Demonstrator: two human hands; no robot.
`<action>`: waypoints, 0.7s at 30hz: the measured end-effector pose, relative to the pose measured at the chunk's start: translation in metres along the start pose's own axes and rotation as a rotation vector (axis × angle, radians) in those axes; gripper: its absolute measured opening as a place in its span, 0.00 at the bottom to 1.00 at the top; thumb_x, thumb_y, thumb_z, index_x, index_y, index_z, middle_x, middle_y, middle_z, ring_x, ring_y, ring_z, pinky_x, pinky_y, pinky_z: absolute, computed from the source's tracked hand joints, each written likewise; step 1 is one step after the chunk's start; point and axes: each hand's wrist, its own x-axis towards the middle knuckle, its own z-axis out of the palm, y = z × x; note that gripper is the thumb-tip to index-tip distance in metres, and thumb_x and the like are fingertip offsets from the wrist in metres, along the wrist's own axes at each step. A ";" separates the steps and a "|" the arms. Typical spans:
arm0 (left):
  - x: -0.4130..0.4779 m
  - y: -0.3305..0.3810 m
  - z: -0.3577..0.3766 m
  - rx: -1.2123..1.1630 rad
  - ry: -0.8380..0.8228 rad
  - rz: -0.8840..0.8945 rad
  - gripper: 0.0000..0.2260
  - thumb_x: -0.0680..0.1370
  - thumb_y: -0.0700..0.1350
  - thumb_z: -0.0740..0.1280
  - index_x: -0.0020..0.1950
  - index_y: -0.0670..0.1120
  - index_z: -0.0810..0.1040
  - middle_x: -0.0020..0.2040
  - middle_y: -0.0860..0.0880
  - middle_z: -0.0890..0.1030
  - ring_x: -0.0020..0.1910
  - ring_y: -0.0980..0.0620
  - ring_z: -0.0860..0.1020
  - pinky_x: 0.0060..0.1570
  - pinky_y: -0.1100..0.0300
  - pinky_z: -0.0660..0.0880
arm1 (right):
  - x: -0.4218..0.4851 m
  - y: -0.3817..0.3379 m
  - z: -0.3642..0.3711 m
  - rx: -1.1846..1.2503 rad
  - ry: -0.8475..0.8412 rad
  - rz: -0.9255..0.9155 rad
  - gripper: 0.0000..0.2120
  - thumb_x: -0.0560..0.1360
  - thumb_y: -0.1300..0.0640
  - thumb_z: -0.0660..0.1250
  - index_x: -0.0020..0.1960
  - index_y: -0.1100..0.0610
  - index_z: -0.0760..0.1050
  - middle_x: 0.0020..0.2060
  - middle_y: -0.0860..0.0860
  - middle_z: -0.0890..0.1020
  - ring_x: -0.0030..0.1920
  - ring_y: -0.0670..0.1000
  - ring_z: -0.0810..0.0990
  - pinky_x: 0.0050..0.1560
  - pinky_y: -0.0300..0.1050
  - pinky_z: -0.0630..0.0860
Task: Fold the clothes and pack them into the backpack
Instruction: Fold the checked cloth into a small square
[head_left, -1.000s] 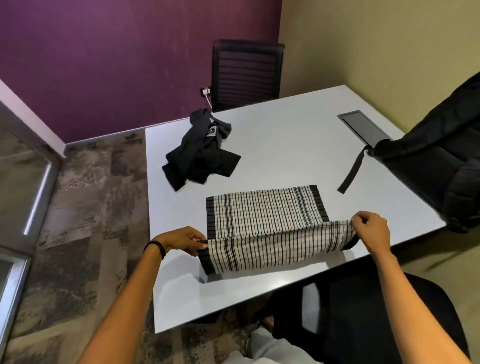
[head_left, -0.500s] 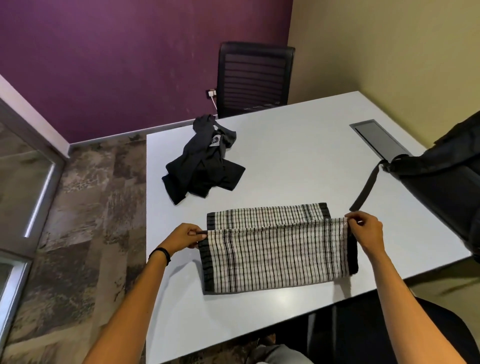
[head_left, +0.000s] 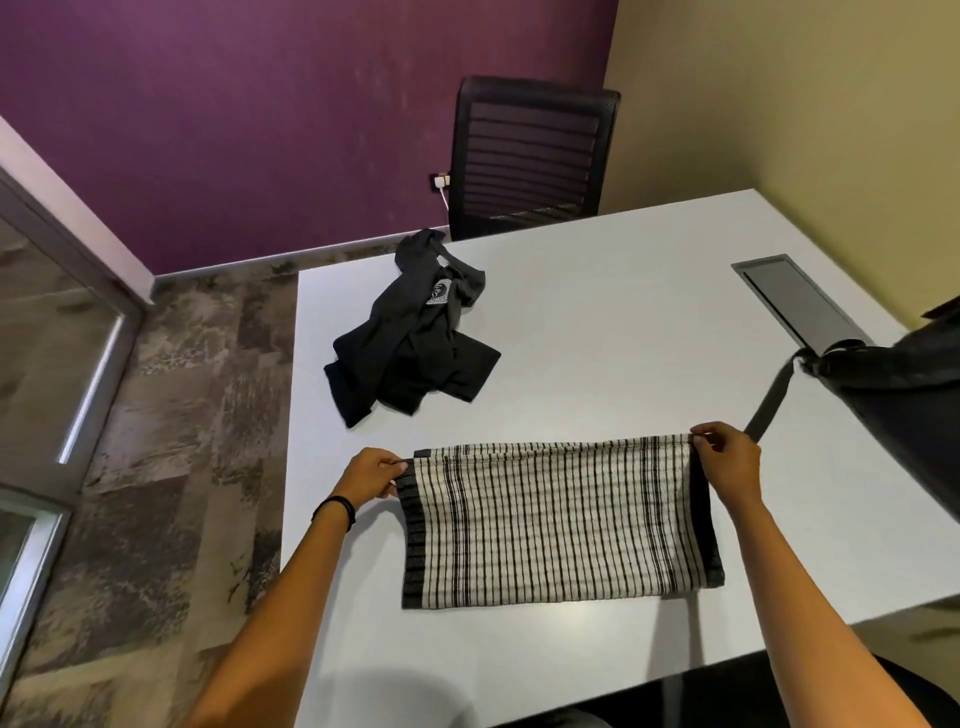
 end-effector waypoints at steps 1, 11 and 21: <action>0.004 0.000 0.002 0.007 0.018 -0.006 0.08 0.78 0.38 0.64 0.41 0.40 0.80 0.35 0.43 0.80 0.31 0.49 0.77 0.33 0.61 0.72 | 0.004 0.002 0.003 -0.007 0.002 0.007 0.06 0.75 0.67 0.63 0.47 0.61 0.79 0.40 0.55 0.80 0.47 0.58 0.79 0.57 0.55 0.74; 0.042 0.000 0.014 0.075 0.150 -0.077 0.10 0.78 0.43 0.65 0.41 0.39 0.82 0.40 0.40 0.83 0.40 0.43 0.81 0.46 0.51 0.77 | 0.036 0.014 0.028 -0.046 -0.005 0.074 0.06 0.75 0.67 0.63 0.48 0.64 0.79 0.44 0.61 0.82 0.47 0.58 0.80 0.51 0.47 0.75; 0.072 -0.010 0.039 0.188 0.239 -0.187 0.11 0.78 0.46 0.65 0.42 0.40 0.80 0.40 0.42 0.82 0.42 0.42 0.79 0.42 0.55 0.74 | 0.050 0.026 0.046 -0.093 -0.051 0.113 0.06 0.75 0.69 0.63 0.47 0.65 0.79 0.44 0.60 0.82 0.44 0.55 0.78 0.49 0.43 0.72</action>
